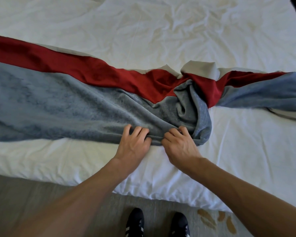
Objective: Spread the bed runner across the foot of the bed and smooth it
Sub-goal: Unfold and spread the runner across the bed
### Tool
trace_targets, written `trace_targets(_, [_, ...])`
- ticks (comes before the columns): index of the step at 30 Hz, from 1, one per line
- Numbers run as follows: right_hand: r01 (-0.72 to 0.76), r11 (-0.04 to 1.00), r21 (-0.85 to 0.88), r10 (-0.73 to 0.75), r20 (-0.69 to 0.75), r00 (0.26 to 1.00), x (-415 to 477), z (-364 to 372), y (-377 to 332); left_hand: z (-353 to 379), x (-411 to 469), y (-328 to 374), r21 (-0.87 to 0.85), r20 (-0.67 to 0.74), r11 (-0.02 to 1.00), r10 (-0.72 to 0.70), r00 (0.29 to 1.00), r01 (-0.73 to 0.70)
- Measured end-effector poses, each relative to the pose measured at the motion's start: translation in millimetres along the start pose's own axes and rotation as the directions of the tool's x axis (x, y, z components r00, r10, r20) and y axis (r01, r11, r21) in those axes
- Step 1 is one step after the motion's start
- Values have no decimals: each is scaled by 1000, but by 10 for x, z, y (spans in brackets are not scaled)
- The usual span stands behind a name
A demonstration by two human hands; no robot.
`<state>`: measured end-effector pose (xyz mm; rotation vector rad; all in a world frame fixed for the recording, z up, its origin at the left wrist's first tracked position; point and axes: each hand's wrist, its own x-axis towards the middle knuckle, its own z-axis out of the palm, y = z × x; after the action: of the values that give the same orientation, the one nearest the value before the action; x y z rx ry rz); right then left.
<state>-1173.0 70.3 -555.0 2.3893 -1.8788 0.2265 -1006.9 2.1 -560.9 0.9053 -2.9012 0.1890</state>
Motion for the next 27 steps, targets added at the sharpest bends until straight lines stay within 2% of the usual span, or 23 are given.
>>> trace_targets(3, [-50,992,114,50,1,999,-75,-24,-48,-57,-50,6,-52,-64,999,12,998,-15])
trace_targets(8, [-63,985,162,61,14,998,-108,-113,-149,-168,-284,-49,-147,-134,986,55,989,-75])
trace_targets(12, [-13,982,189,17,-21,1000,-219,-147,-222,-237,-406,-56,-210,-128,972,79,989,-105])
trace_targets(17, [14,990,138,-19,37,999,-326,-74,-292,-181,-542,17,-241,-79,963,102,992,-118])
trace_targets(19, [-4,996,91,2,23,1000,-305,-39,-317,-154,-540,42,-272,-58,960,46,997,-60])
trace_targets(21, [-16,996,90,21,-53,998,-328,-16,-375,-147,-507,66,-326,-21,945,-47,999,38])
trace_targets(24, [51,997,54,-43,-152,987,-418,14,-497,-168,-433,98,-422,53,887,-180,982,185])
trace_targets(27, [56,997,-44,-61,-114,992,-438,37,-522,-204,-354,91,-413,60,881,-228,972,232])
